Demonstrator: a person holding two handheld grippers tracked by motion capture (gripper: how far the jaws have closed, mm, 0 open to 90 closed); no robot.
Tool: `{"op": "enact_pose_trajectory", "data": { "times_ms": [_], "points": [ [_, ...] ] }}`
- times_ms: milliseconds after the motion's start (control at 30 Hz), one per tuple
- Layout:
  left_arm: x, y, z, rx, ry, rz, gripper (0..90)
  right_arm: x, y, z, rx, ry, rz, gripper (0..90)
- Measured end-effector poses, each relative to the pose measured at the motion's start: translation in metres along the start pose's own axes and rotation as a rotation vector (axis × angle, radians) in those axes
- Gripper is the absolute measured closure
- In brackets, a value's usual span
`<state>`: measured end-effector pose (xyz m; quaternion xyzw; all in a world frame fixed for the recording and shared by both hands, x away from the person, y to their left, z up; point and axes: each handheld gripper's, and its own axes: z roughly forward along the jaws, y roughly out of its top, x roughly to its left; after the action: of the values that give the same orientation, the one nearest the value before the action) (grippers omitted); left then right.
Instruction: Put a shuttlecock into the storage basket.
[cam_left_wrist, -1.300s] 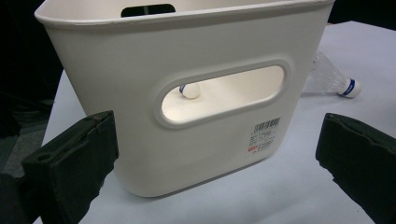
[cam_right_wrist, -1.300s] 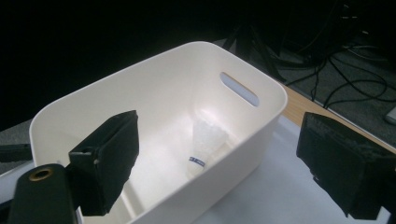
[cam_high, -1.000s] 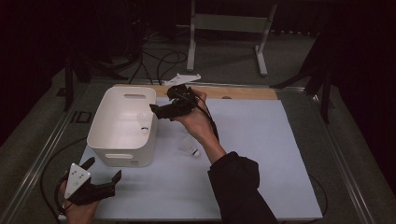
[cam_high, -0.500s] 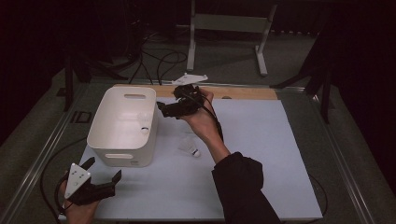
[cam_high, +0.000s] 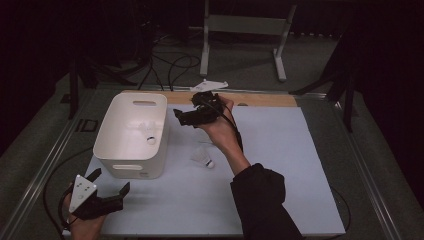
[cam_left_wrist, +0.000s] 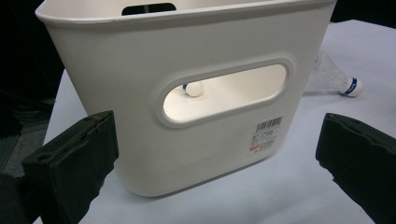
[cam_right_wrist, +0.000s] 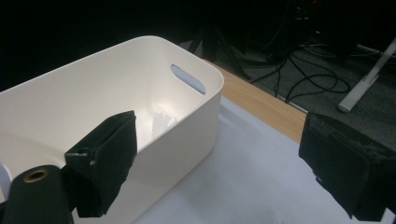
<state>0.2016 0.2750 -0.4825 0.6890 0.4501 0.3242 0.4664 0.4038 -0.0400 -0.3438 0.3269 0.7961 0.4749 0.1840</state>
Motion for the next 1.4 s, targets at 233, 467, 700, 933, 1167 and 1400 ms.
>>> {"op": "enact_pose_trajectory", "data": {
  "times_ms": [233, 467, 700, 933, 1167, 1400],
  "points": [
    [-0.001, 0.0, 0.0, -0.001, -0.002, -0.001, 0.1, -0.001, -0.003, -0.001, 0.003, -0.008, 0.004, 11.1],
    [-0.001, 0.0, 0.0, -0.002, -0.002, -0.002, 0.1, -0.005, -0.005, -0.002, 0.002, -0.016, 0.01, 11.0],
    [-0.001, 0.0, 0.001, 0.001, -0.002, 0.001, 0.1, -0.007, -0.007, -0.003, 0.013, -0.021, 0.007, 10.0],
    [-0.002, 0.0, 0.001, 0.004, -0.003, 0.005, 0.1, -0.007, -0.011, -0.001, 0.031, -0.03, 0.001, 9.7],
    [-0.001, 0.0, 0.0, 0.001, -0.001, -0.001, 0.1, -0.013, -0.015, 0.0, 0.035, -0.058, 0.003, 9.8],
    [-0.001, 0.0, 0.0, -0.002, 0.0, -0.003, 0.1, -0.016, -0.022, 0.005, 0.046, -0.068, 0.012, 9.8]
  ]
}}
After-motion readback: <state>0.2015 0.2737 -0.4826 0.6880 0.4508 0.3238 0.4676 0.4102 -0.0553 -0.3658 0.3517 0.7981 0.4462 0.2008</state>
